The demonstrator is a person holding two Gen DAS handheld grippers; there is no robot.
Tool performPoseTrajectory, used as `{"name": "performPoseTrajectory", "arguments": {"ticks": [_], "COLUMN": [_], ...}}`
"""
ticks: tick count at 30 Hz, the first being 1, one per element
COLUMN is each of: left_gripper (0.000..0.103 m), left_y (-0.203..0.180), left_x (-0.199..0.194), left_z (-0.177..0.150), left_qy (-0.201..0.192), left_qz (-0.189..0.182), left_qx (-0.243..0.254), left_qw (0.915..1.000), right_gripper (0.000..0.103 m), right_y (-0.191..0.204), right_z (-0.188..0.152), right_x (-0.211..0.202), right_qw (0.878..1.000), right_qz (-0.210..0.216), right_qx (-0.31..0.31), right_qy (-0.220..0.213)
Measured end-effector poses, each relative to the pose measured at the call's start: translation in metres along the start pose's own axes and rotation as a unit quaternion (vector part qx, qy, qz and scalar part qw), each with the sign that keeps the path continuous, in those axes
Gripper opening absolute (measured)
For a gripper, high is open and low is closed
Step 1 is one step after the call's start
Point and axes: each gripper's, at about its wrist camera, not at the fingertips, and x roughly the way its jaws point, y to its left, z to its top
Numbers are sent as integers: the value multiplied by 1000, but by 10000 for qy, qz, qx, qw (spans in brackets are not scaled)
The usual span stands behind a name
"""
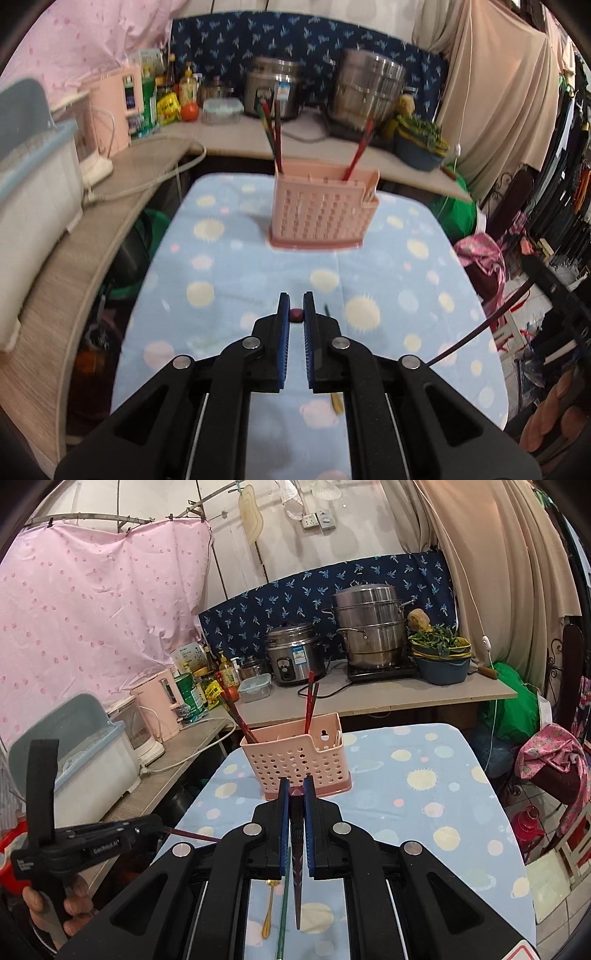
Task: Organize utensils
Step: 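Lift both dark red chopsticks with both tools over the pink basket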
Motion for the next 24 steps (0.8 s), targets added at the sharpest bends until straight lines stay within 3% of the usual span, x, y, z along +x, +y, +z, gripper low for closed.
{"name": "performPoseTrajectory", "arguments": {"ticks": [10, 18, 24], "left_gripper": [7, 7, 7], "left_y": [-15, -25, -32], "left_x": [-24, -32, -16], "left_z": [86, 164, 204], "left_qy": [-906, -1702, -2015], "left_qz": [27, 161, 215], "left_qx": [101, 70, 63], "left_qw": [9958, 9853, 9792], "right_gripper": [7, 7, 7], "right_y": [-16, -15, -12], "right_z": [65, 127, 163], "right_x": [38, 77, 113], "right_qw": [9981, 9938, 9918], "right_qz": [224, 259, 191], "right_qx": [392, 532, 591], "right_qy": [-418, -946, -1119]}}
